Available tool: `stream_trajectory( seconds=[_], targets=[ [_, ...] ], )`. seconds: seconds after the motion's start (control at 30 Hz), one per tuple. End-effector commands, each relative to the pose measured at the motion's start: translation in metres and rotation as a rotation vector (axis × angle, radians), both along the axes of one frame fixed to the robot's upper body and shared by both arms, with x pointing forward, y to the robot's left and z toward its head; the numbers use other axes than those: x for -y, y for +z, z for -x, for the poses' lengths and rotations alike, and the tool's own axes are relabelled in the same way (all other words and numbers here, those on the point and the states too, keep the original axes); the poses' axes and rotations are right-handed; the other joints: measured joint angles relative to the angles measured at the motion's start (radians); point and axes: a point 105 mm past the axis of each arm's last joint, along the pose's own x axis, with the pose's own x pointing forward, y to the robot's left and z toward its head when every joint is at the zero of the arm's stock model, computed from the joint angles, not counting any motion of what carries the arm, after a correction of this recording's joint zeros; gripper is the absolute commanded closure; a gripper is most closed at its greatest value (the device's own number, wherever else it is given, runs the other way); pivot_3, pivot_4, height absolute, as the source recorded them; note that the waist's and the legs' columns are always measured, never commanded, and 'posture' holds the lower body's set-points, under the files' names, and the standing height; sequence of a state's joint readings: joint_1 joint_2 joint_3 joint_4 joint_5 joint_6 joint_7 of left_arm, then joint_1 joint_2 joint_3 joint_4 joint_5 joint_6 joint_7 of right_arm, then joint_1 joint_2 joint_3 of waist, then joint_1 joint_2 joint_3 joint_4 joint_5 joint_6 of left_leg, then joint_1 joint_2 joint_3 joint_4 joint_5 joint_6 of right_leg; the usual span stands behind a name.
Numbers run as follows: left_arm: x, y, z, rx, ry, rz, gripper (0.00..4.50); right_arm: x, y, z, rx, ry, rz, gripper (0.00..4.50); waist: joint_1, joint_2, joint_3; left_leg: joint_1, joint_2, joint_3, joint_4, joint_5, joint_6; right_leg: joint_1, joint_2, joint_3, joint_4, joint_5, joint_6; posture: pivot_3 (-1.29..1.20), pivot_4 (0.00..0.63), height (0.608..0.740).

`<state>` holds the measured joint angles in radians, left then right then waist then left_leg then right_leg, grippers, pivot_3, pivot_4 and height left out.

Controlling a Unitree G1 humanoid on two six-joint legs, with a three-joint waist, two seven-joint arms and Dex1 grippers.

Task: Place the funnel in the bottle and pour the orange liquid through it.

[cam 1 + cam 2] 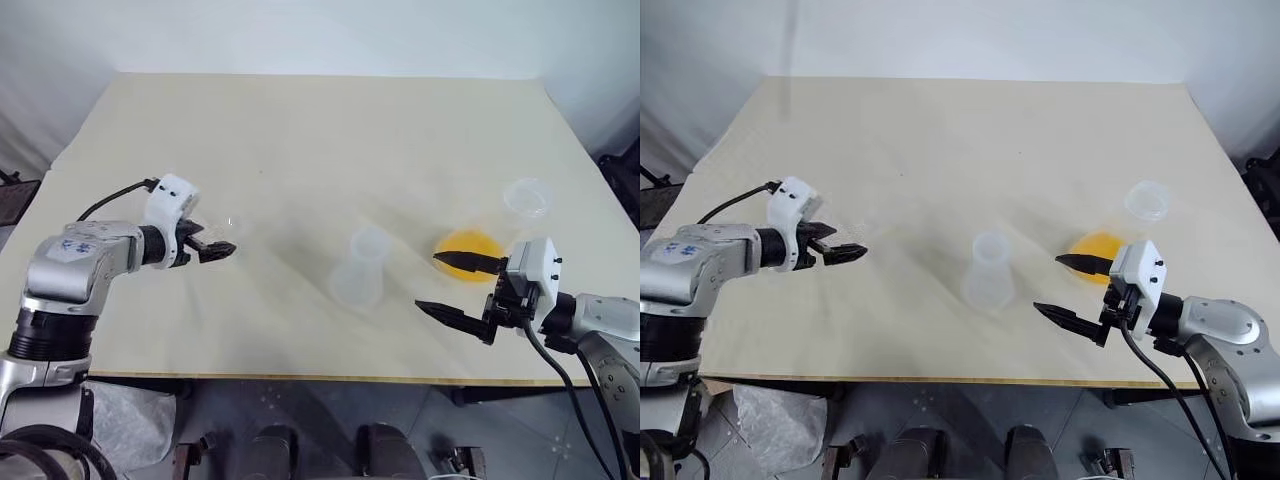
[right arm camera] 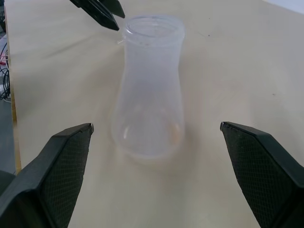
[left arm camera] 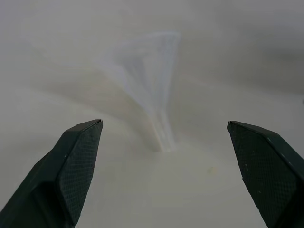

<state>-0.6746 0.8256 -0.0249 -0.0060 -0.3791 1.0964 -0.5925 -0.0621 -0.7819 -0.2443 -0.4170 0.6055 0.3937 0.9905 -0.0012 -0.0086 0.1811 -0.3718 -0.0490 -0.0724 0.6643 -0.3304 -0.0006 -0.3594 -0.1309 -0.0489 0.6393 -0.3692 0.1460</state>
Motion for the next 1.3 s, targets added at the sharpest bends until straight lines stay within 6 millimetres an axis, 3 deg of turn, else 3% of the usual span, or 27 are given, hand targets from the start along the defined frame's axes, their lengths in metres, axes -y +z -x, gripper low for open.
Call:
stream_trajectory(
  seconds=[0.03, 0.27, 0.67, 1.07, 1.17, 1.3],
  targets=[
    [-0.003, 0.003, -0.007, -0.017, 0.034, -0.037, 0.02, -0.002, 0.011, 0.004, 0.042, 0.014, 0.001, 0.0, -0.001, 0.0, 0.0, 0.0, 0.0, 0.0, 0.0, 0.0, 0.0, 0.0, 0.0, 0.0, 0.0, 0.0, 0.0, 0.0, 0.15, 0.74],
    [-0.002, -0.002, -0.021, -0.081, 0.077, -0.084, 0.02, 0.0, 0.013, 0.005, 0.036, 0.016, 0.014, 0.0, 0.003, 0.0, 0.0, 0.0, -0.001, 0.0, 0.0, 0.0, 0.0, 0.0, 0.0, 0.0, 0.002, 0.0, 0.0, 0.0, 0.15, 0.74],
    [0.022, -0.009, -0.042, -0.117, 0.031, -0.084, 0.02, 0.002, 0.013, 0.009, 0.03, 0.013, 0.031, 0.0, 0.005, 0.0, 0.0, -0.001, -0.001, 0.0, 0.002, 0.0, 0.0, -0.001, 0.0, -0.001, 0.003, 0.0, 0.0, 0.0, 0.15, 0.74],
    [0.027, -0.013, -0.041, -0.242, 0.078, -0.146, 0.02, 0.002, 0.011, 0.01, 0.032, -0.002, 0.031, 0.0, 0.002, -0.001, 0.0, 0.0, -0.002, 0.0, 0.002, 0.0, 0.0, -0.001, 0.0, 0.0, 0.004, 0.0, 0.0, 0.0, 0.15, 0.74],
    [0.026, -0.014, -0.039, -0.252, 0.085, -0.157, 0.62, 0.003, 0.01, 0.01, 0.03, -0.004, 0.032, 0.0, 0.001, -0.001, 0.0, 0.0, -0.002, 0.0, 0.002, 0.0, 0.0, -0.001, 0.0, 0.0, 0.004, 0.0, 0.0, 0.0, 0.15, 0.74],
    [0.027, -0.016, -0.036, -0.265, 0.09, -0.155, 1.85, 0.002, 0.01, 0.009, 0.029, -0.006, 0.032, 0.0, 0.003, -0.001, 0.0, 0.0, -0.002, 0.0, 0.002, 0.0, 0.0, -0.001, -0.001, 0.0, 0.004, 0.0, 0.001, 0.0, 0.15, 0.74]
  ],
)
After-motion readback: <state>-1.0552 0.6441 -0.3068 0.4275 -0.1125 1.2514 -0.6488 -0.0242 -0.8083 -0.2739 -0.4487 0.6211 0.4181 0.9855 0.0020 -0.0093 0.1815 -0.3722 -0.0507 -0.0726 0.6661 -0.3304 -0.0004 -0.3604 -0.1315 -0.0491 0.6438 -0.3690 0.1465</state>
